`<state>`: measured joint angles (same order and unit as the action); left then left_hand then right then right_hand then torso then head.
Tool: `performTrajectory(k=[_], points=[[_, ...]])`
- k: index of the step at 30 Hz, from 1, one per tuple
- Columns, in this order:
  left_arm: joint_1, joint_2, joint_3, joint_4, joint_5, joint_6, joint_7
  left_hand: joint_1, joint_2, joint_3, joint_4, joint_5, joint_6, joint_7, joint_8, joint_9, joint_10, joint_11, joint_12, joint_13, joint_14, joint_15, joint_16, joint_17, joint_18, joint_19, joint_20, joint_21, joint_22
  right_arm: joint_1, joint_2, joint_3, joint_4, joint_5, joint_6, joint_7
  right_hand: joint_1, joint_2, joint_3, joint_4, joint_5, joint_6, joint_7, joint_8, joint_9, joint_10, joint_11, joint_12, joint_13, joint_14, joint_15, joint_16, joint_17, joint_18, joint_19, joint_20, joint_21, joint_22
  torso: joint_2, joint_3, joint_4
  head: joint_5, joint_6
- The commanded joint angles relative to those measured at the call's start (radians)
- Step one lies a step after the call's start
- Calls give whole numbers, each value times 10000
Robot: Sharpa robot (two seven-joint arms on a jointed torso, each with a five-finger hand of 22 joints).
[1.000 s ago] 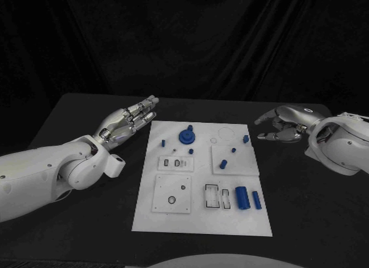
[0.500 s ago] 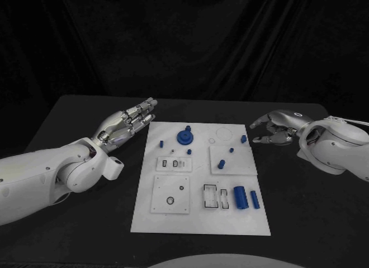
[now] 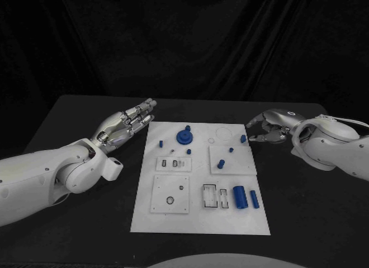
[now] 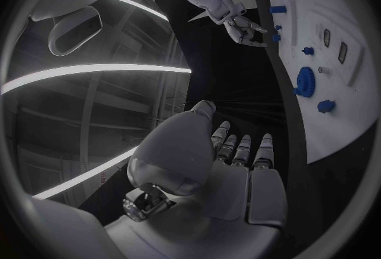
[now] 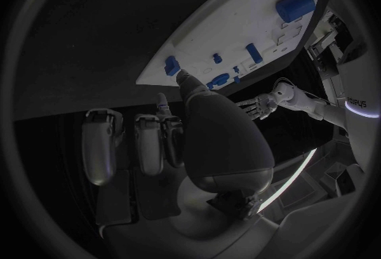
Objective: Assemble the parts on the task board
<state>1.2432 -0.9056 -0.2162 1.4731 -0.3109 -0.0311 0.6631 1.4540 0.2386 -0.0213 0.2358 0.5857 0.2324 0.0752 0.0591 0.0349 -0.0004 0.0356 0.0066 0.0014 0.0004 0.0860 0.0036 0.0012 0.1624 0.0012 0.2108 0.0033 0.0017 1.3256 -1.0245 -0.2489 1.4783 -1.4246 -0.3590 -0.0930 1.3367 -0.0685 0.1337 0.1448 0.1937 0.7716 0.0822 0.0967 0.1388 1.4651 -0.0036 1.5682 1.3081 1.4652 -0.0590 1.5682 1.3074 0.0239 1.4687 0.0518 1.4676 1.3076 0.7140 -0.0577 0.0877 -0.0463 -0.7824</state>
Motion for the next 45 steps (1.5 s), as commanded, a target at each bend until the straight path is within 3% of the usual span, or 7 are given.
performTrajectory(k=[1, 8, 22, 32, 45], points=[[-16, 15, 9, 11, 3, 124, 141, 41, 51, 43, -7, 5, 58, 4, 24, 7, 4, 87, -66, -14, -4, 51, -36, -12, 184, -12, 85, -33, -17, -66, 104, 5, -123, -66, -31, 0, 104, 9, -4, 53, 55, 79, 30, -5, 2, 1057, -22, 26, 2627, 1056, -57, 26, 2634, 41, 445, -48, -59, 2263, -5, -6, -3, -1, 7], [-26, 12, 9, 8, 3, 139, 129, 46, 55, 53, -15, 12, 57, 5, 23, 7, 4, 89, -66, -14, -4, 55, -36, -12, 184, -12, 87, -33, -17, -154, 346, 8, -391, -66, -26, 34, 107, 1, -19, 61, 56, 141, 43, 24, 14, 1057, -12, 26, 2627, 1056, -51, 26, 2634, 41, 445, -44, -61, 2263, -4, -4, 4, 11, 11], [-49, 3, 9, -11, 3, 172, 108, 46, 55, 53, -15, 12, 57, 5, 23, 7, 4, 89, -66, -14, -4, 55, -36, -12, 184, -12, 87, -33, -17, -333, 629, 16, -658, -66, 44, 104, 60, -93, -192, 200, -484, 252, 74, 50, 30, 1057, 21, 26, 2627, 1056, -17, 26, 2634, 47, 435, -12, -89, 2255, -12, -11, -2, 38, -61], [-55, -7, 9, 8, 3, 212, 72, 46, 55, 53, -15, 12, 57, 5, 23, 7, 4, 89, -66, -14, -4, 55, -36, -12, 184, -12, 87, -33, -17, -362, 744, 19, -775, -66, 128, 69, 404, -36, -150, 131, 451, 672, 90, 256, 270, 1057, 35, 26, 2627, 1056, -3, 26, 2634, 50, 430, 5, -107, 2252, -16, -12, 2, 24, -109], [-59, -27, 9, 12, 3, 270, 9, 54, 63, 92, -43, 12, 51, 16, 18, 3, 4, 102, -66, -14, -4, 63, -36, -12, 182, -12, 96, -33, -17, -409, 863, 20, -871, -66, 82, 21, 424, -37, -170, 126, 399, 915, 85, 413, 425, 1057, 31, 26, 2627, 1056, -7, 26, 2634, 52, 425, 2, -119, 2249, -17, -12, 4, 52, -184]])
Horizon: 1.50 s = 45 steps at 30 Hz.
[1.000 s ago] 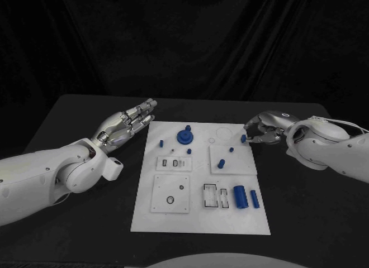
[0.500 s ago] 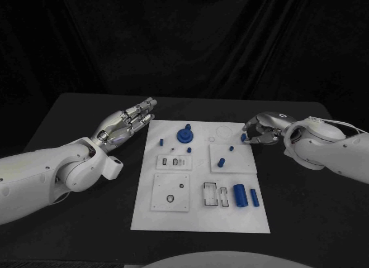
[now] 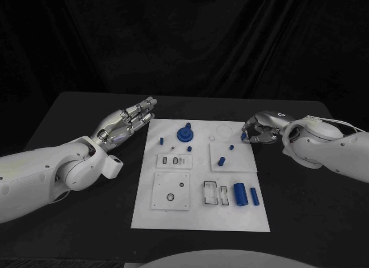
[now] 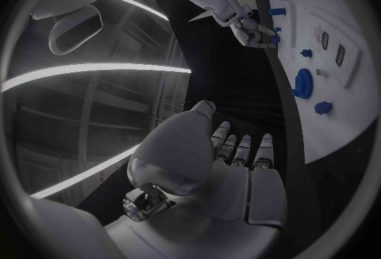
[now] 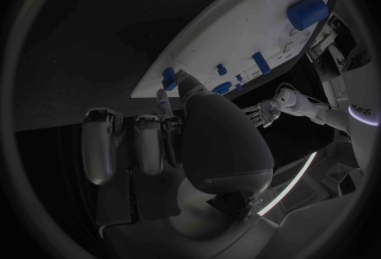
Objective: Assemble the parts on the task board
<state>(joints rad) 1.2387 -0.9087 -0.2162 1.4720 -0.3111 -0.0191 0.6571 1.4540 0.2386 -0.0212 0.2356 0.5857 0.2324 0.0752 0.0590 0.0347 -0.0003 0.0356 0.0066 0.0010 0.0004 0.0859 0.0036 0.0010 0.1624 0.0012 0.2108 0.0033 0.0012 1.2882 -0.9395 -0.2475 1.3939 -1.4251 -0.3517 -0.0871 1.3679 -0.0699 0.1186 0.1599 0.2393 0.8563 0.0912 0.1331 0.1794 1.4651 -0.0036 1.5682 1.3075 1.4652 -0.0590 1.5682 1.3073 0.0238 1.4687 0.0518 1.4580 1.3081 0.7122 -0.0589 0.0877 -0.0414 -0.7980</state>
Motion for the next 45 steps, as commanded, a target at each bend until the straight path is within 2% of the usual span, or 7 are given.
performTrajectory(k=[1, 12, 19, 28, 33, 39, 45], points=[[-15, 5, 9, 23, 4, 154, 66, 54, 63, 91, -41, 12, 50, 16, 19, 5, 3, 101, -66, -10, -4, 64, -36, -10, 182, -12, 96, -33, -12, -39, 18, 6, -32, -61, 6, -42, 113, -23, -21, -27, -68, 80, -7, 59, 27, 1057, 31, 26, 2633, 1056, -7, 26, 2634, 55, 421, 2, -32, 2241, -2, -2, 2, 10, -33], [-19, 20, 9, 16, 4, 220, 12, 52, 66, 100, -45, 9, 55, 24, 20, 5, 3, 110, -66, -10, -4, 69, -36, -10, 181, -12, 100, -33, -12, -90, 94, 7, -103, -61, -17, -71, 138, -2, -34, -37, -139, 291, -16, 240, 180, 1057, 23, 26, 2633, 1056, -14, 26, 2634, 56, 420, -4, -36, 2241, -3, -2, 3, 43, -134], [-24, 28, 9, 15, 4, 250, -9, 52, 66, 100, -45, 9, 55, 24, 20, 5, 3, 110, -66, -10, -4, 69, -36, -10, 181, -12, 100, -33, -12, -101, 132, 8, -158, -61, -165, -53, 249, 111, 14, -108, 85, 500, -47, 502, 411, 1057, 0, 26, 2633, 1056, -32, 26, 2634, 57, 418, -18, -41, 2240, -3, -2, 3, 69, -173], [-36, 38, 9, 10, 4, 278, -31, 52, 66, 100, -45, 9, 55, 24, 20, 5, 3, 110, -66, -10, -4, 69, -36, -10, 181, -12, 100, -33, -12, -115, 149, 8, -159, -61, -700, 55, 315, 527, 173, -204, 907, 902, -154, 1150, 922, 1057, -94, 26, 2633, 1056, -104, 26, 2634, 57, 418, -82, -39, 2242, -5, -3, 1, 101, -219], [-41, 25, 9, 20, 4, 292, -44, 45, 72, 116, -48, 4, 66, 40, 22, 6, 3, 130, -66, -10, -4, 76, -36, -10, 181, -12, 110, -33, -12, -120, 113, 9, -54, -61, -1060, 219, 305, 564, 233, -295, 1502, 1051, -208, 1454, 1179, 1057, -142, 26, 2633, 1056, -153, 26, 2634, 48, 438, -128, -5, 2252, -8, -3, 3, 138, -213], [-47, -6, 9, 32, 4, 288, -59, 40, 74, 123, -49, 2, 66, 51, 21, 6, 3, 148, -66, -10, -4, 76, -36, -10, 181, -12, 115, -33, -12, -119, -41, 20, 383, 178, -1517, 329, 231, 486, 281, -330, 2035, 1036, -181, 1590, 1339, 1057, -123, 26, 2633, 1056, -154, 26, 2634, 41, 455, -142, 21, 2260, -14, -5, 6, 193, -172], [-48, -10, 9, 23, 4, 275, -84, 35, 72, 129, -51, -1, 68, 60, 21, 6, 3, 163, -66, -10, -4, 74, -36, -10, 181, -12, 120, -33, -12, -98, -264, 79, 1452, 665, -1525, 338, 155, 403, 331, -326, 2375, 958, -124, 1593, 1393, 1057, -54, 26, 2633, 1056, -99, 26, 2634, 41, 456, -107, 17, 2258, -14, -11, 5, 232, -180]])
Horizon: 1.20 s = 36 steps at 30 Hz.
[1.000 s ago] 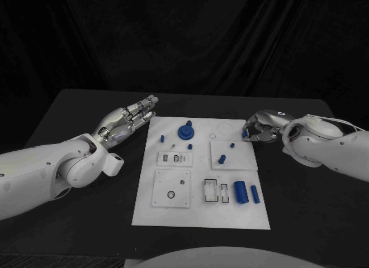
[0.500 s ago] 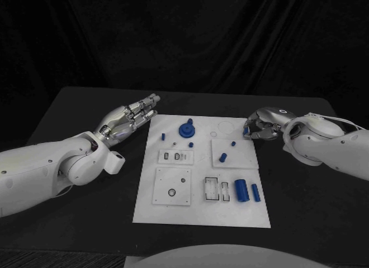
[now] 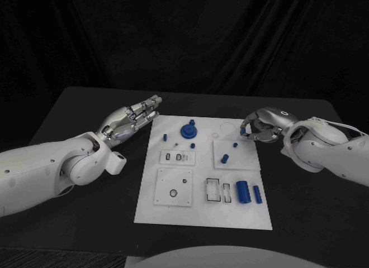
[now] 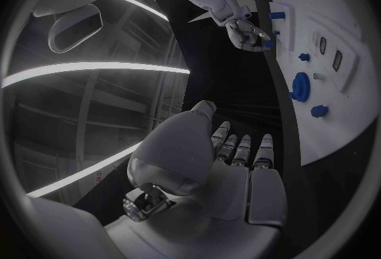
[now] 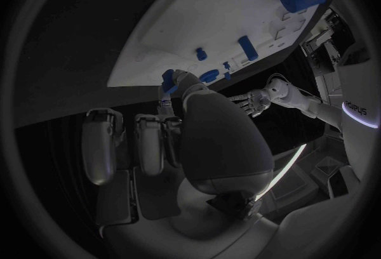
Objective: Assemble the parts on the task board
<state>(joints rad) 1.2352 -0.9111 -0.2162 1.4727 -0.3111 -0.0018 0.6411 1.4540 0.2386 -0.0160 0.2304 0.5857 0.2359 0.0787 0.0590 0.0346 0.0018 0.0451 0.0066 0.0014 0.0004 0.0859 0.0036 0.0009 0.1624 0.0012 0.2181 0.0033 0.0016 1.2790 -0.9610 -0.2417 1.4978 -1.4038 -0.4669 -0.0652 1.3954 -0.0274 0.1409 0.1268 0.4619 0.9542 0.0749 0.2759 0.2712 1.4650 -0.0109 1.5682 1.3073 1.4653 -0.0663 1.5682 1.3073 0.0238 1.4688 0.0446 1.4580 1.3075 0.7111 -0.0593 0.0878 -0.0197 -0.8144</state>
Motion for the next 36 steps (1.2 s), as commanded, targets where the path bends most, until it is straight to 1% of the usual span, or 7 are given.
performTrajectory(k=[1, 5, 10, 15, 24, 27, 36], points=[[-14, 18, 9, 11, 5, 102, 73, 31, 70, 81, 1, -6, 35, 32, 21, 7, -18, 78, -66, -14, -4, 72, -36, -9, 182, -12, 50, -33, -16, -2, -52, 26, 580, 505, -318, 120, -133, -35, 122, 3, 212, -25, 46, 169, 485, 1058, 31, 26, 2635, 1055, -17, 26, 2635, 41, 455, -28, 16, 2264, -4, -8, 9, 15, -21], [-14, 27, 9, -10, 5, 120, 54, 31, 70, 81, 1, -6, 35, 32, 21, 7, -18, 78, -66, -14, -4, 72, -36, -9, 182, -12, 50, -33, -16, 1, 129, 38, 1152, 645, 40, 143, -129, -47, 132, -8, 242, -25, 48, 173, 492, 1058, 33, 26, 2635, 1055, -13, 26, 2635, 44, 450, -23, 5, 2260, 2, -7, 0, 68, -69], [-14, 24, 9, -20, 5, 128, 41, 31, 70, 81, 1, -6, 35, 32, 21, 7, -18, 78, -66, -14, -4, 72, -36, -9, 182, -12, 50, -33, -16, -44, 661, 39, 1332, 659, 261, 175, -129, -144, 129, -57, 97, 9, 48, 203, 526, 1058, 61, 26, 2635, 1055, 6, 26, 2635, 43, 453, -6, 9, 2261, 8, -7, -11, 167, -22], [-14, 70, 9, -21, 5, 140, 24, 25, 68, 85, 1, -8, 39, 40, 22, 7, -18, 90, -66, -14, -4, 66, -36, -9, 182, -12, 52, -33, -16, -214, 1265, 42, 1163, 606, 330, 161, -130, -156, 129, -62, 81, 17, 50, 209, 531, 1058, 68, 26, 2635, 1055, 11, 26, 2635, 45, 448, -3, -1, 2258, -1, 0, 27, 206, -24], [-14, 140, 9, -34, 5, 157, 0, 21, 68, 91, -1, -8, 47, 47, 24, 8, -18, 99, -66, -14, -4, 63, -36, -9, 182, -12, 54, -33, -16, -499, 2162, 46, 603, 429, 525, 26, -135, -176, 138, -74, 51, 25, 60, 212, 540, 1058, 113, 26, 2635, 1055, 36, 26, 2635, 55, 429, 10, -40, 2244, 10, -8, -5, 261, -29], [-14, 169, 9, -44, 5, 172, -2, 21, 68, 91, -1, -8, 47, 47, 24, 8, -18, 99, -66, -14, -4, 63, -36, -9, 182, -12, 54, -33, -16, -555, 2331, 47, 500, 415, 614, -24, -136, -179, 142, -77, 49, 17, 67, 206, 539, 1058, 122, 26, 2635, 1055, 43, 26, 2635, 56, 426, 15, -46, 2242, 11, -4, 13, 261, -64], [-14, 208, 9, -96, 5, 194, 1, 18, 70, 98, -2, -5, 41, 53, 22, 7, -18, 108, -66, -14, -4, 63, -36, -9, 182, -12, 57, -33, -16, -659, 2689, 49, 273, 312, 813, -163, -151, -203, 170, -92, 14, -61, 117, 149, 525, 1058, 167, 26, 2635, 1055, 87, 26, 2635, 68, 400, 49, -97, 2225, 5, -5, -10, 321, -204]])
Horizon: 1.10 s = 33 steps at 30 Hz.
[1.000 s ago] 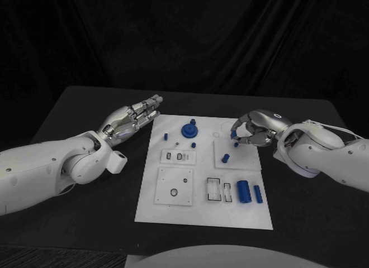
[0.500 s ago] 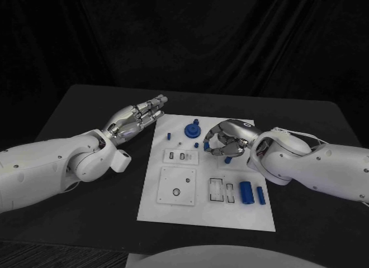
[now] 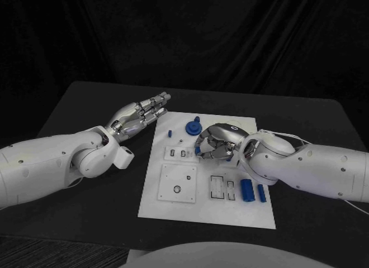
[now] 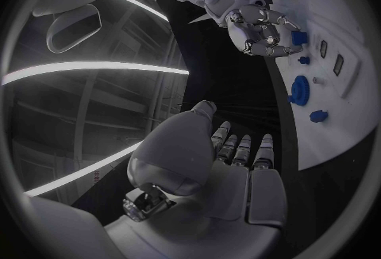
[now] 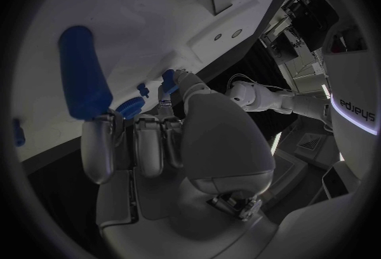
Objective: Assemble the parts on the task board
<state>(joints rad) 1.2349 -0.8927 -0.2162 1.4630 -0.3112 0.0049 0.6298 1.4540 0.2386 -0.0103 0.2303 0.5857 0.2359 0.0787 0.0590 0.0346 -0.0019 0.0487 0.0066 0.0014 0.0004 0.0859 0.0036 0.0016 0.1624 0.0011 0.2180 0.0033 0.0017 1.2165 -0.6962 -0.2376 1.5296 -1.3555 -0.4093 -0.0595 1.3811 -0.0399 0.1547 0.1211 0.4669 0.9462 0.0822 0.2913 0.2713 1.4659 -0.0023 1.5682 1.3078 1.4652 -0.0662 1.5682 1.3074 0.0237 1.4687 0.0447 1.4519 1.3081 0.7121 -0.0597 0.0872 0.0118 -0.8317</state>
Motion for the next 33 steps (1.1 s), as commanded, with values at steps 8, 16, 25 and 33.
performTrajectory(k=[8, 16, 25, 33], points=[[-11, 44, 9, -16, 6, 161, 81, 18, 70, 41, -2, -5, 41, 53, 22, 7, 19, 73, -66, -14, -4, 63, -36, -16, 182, -11, 58, -33, -17, -57, 159, 8, -144, -265, 330, -320, -37, -88, 47, -31, -92, -23, 70, -44, 513, 1049, 103, 26, 2630, 1056, 109, 26, 2634, 73, 393, 71, -51, 2214, -5, 1, 5, -10, -81], [-11, 55, 9, -25, 6, 182, 61, 18, 70, 41, -2, -5, 41, 53, 22, 7, 19, 73, -66, -14, -4, 63, -36, -16, 182, -11, 58, -33, -17, -63, 254, 9, -184, -282, 451, -375, -65, -138, 106, -62, -242, -249, 130, -225, 449, 1049, 94, 26, 2630, 1056, 118, 26, 2634, 83, 378, 104, -82, 2204, -5, 1, 7, -6, -115], [-11, 74, 9, -36, 6, 200, 52, 18, 70, 41, -2, -5, 41, 53, 22, 7, 19, 73, -66, -14, -4, 63, -36, -16, 182, -11, 58, -33, -17, -65, 303, 9, -205, -463, 550, -470, -149, -268, 173, -108, -768, -650, 137, -627, 300, 1049, 58, 26, 2630, 1056, 88, 26, 2634, 91, 366, 96, -110, 2196, -5, 0, 1, 18, -149], [-11, 77, 9, -47, 6, 194, 46, 13, 77, 63, -9, -2, 41, 69, 21, 6, 19, 91, -66, -14, -4, 66, -36, -16, 182, -11, 64, -33, -17, -71, 321, 9, -224, -541, 708, -526, -180, -443, 104, -198, -1854, -1097, 126, -1060, 96, 1049, 47, 26, 2630, 1056, 82, 26, 2634, 102, 341, 87, -165, 2180, -7, 3, -7, 11, -162]])
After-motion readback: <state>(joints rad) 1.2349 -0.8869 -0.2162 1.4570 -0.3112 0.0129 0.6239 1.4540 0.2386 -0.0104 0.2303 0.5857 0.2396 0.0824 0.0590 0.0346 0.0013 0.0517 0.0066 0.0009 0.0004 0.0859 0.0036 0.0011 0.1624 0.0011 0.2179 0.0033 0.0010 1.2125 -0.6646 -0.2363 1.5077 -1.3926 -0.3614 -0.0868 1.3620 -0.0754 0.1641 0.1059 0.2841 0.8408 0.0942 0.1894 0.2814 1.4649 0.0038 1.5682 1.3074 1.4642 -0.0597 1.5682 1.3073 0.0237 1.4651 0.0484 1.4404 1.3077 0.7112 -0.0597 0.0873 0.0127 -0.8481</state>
